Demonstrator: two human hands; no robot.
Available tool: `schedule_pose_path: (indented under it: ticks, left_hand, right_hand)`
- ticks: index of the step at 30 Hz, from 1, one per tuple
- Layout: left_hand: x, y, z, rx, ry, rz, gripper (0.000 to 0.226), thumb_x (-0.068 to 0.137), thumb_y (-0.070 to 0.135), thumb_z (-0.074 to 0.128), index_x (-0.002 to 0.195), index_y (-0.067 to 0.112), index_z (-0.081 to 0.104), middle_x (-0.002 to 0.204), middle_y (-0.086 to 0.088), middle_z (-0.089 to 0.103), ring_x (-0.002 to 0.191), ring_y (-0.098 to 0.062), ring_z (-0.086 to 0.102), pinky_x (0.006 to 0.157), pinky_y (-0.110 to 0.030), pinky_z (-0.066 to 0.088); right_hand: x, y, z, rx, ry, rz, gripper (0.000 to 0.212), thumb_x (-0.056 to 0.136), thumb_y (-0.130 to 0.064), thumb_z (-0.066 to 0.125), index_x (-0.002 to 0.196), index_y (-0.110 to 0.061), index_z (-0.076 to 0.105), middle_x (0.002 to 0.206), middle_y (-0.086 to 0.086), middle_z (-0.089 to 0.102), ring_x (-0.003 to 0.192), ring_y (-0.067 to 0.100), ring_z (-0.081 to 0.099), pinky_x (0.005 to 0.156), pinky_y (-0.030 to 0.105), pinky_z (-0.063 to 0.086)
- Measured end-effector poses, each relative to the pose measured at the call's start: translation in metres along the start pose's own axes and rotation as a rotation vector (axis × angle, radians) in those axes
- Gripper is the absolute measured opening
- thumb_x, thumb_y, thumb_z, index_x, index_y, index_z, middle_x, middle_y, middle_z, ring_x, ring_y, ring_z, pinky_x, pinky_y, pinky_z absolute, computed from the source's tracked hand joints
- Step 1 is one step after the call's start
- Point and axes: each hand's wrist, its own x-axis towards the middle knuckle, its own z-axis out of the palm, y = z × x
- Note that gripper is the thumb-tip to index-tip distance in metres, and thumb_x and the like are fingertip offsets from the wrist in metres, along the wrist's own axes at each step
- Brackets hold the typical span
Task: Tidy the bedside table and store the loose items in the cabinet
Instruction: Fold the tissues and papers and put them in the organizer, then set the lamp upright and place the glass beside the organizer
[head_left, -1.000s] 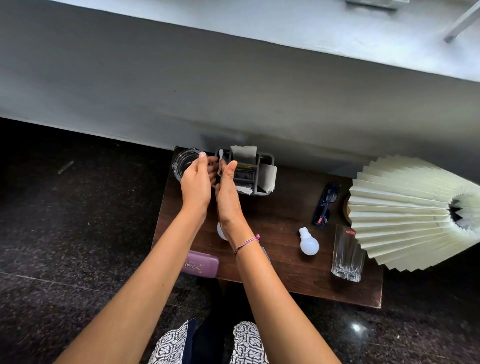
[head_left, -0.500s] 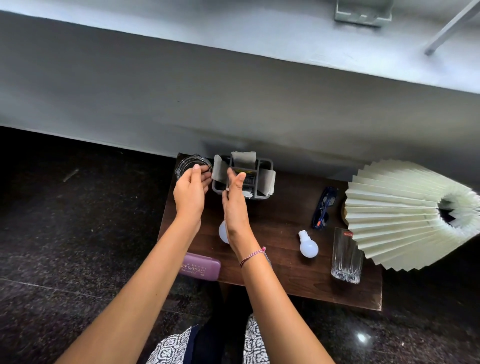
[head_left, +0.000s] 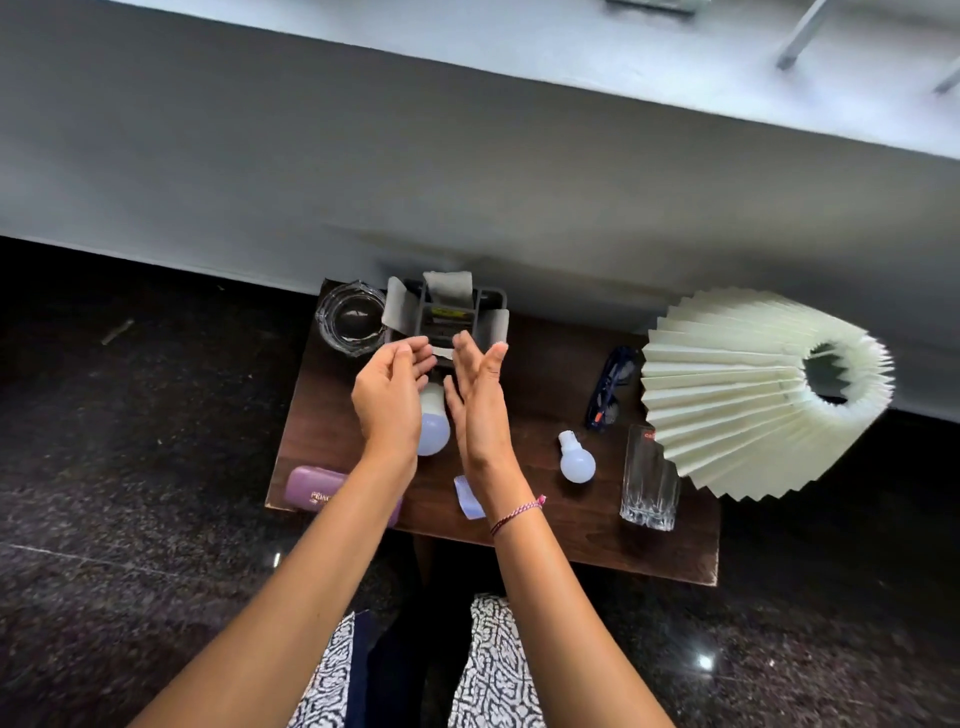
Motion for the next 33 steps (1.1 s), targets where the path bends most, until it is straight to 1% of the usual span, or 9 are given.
schedule_pose_path:
  ticks: [7, 10, 12, 16, 19, 22, 27, 30, 33]
  left_hand:
    - [-0.040, -0.019, 0.021, -0.006, -0.062, -0.049, 0.025, 0.097, 0.011, 0.039, 0.098, 0.011, 0.064, 0.100, -0.010, 0.068, 0.092, -0.017, 0.066, 0.080, -0.024, 0.052]
    - [-0.059, -0.030, 0.034, -0.031, -0.086, -0.105, 0.025, 0.098, 0.009, 0.038, 0.100, 0.007, 0.063, 0.102, -0.014, 0.066, 0.092, -0.020, 0.064, 0.082, -0.025, 0.051]
    - [-0.069, -0.038, 0.041, -0.045, -0.113, -0.149, 0.025, 0.098, 0.007, 0.037, 0.103, 0.004, 0.061, 0.104, -0.016, 0.065, 0.095, -0.021, 0.063, 0.085, -0.025, 0.051]
    - [-0.085, -0.054, 0.053, -0.044, -0.150, -0.244, 0.025, 0.098, 0.008, 0.036, 0.104, 0.003, 0.060, 0.107, -0.018, 0.063, 0.099, -0.024, 0.062, 0.081, -0.024, 0.050]
    - [-0.095, -0.067, 0.066, 0.004, -0.175, -0.294, 0.027, 0.098, 0.009, 0.036, 0.106, 0.003, 0.061, 0.109, -0.017, 0.064, 0.103, -0.025, 0.062, 0.079, -0.023, 0.048]
    - [-0.105, -0.077, 0.080, 0.039, -0.200, -0.326, 0.029, 0.097, 0.009, 0.036, 0.109, 0.001, 0.061, 0.108, -0.015, 0.065, 0.102, -0.023, 0.063, 0.073, -0.020, 0.048]
    - [-0.116, -0.089, 0.100, 0.090, -0.238, -0.386, 0.027, 0.096, 0.010, 0.037, 0.105, 0.004, 0.062, 0.102, -0.011, 0.065, 0.096, -0.020, 0.062, 0.070, -0.021, 0.046]
    - [-0.121, -0.097, 0.111, 0.124, -0.275, -0.398, 0.028, 0.096, 0.011, 0.038, 0.104, 0.005, 0.064, 0.102, -0.009, 0.065, 0.098, -0.020, 0.062, 0.072, -0.021, 0.045]
    - [-0.125, -0.105, 0.121, 0.184, -0.318, -0.405, 0.026, 0.096, 0.013, 0.040, 0.102, 0.011, 0.065, 0.101, -0.005, 0.066, 0.097, -0.015, 0.062, 0.071, -0.020, 0.045]
  right_hand:
    - [-0.027, -0.009, -0.039, 0.084, 0.034, 0.008, 0.086, 0.075, -0.065, 0.023, 0.141, -0.010, 0.037, 0.146, 0.004, 0.042, 0.134, 0.010, 0.039, 0.113, 0.028, 0.031]
    - [-0.040, -0.010, -0.061, 0.144, 0.055, 0.028, 0.084, 0.075, -0.066, 0.024, 0.138, -0.012, 0.041, 0.142, 0.003, 0.047, 0.125, 0.007, 0.046, 0.107, 0.025, 0.035]
    - [-0.047, -0.008, -0.075, 0.178, 0.077, 0.061, 0.079, 0.080, -0.064, 0.021, 0.137, -0.013, 0.042, 0.140, 0.003, 0.050, 0.123, 0.009, 0.048, 0.105, 0.024, 0.037]
    - [-0.062, -0.005, -0.112, 0.274, 0.159, 0.153, 0.069, 0.094, -0.055, 0.014, 0.138, -0.009, 0.039, 0.139, 0.010, 0.050, 0.128, 0.016, 0.046, 0.109, 0.029, 0.034]
    - [-0.070, -0.007, -0.140, 0.322, 0.228, 0.197, 0.057, 0.099, -0.045, 0.023, 0.138, -0.007, 0.039, 0.140, 0.013, 0.049, 0.132, 0.020, 0.044, 0.112, 0.032, 0.033]
    - [-0.075, -0.010, -0.162, 0.365, 0.268, 0.208, 0.040, 0.101, -0.024, 0.034, 0.137, -0.006, 0.041, 0.138, 0.015, 0.050, 0.129, 0.022, 0.047, 0.112, 0.034, 0.034]
    - [-0.086, -0.008, -0.190, 0.345, 0.295, 0.230, 0.036, 0.099, -0.006, 0.036, 0.134, -0.004, 0.044, 0.130, 0.017, 0.056, 0.125, 0.024, 0.051, 0.108, 0.034, 0.038]
    - [-0.095, -0.004, -0.205, 0.282, 0.338, 0.221, 0.033, 0.098, -0.003, 0.036, 0.127, -0.004, 0.050, 0.117, 0.014, 0.064, 0.118, 0.024, 0.057, 0.102, 0.033, 0.043]
    - [-0.103, -0.002, -0.223, 0.161, 0.419, 0.211, 0.028, 0.098, -0.005, 0.037, 0.113, -0.007, 0.060, 0.101, 0.013, 0.069, 0.099, 0.020, 0.066, 0.087, 0.027, 0.053]
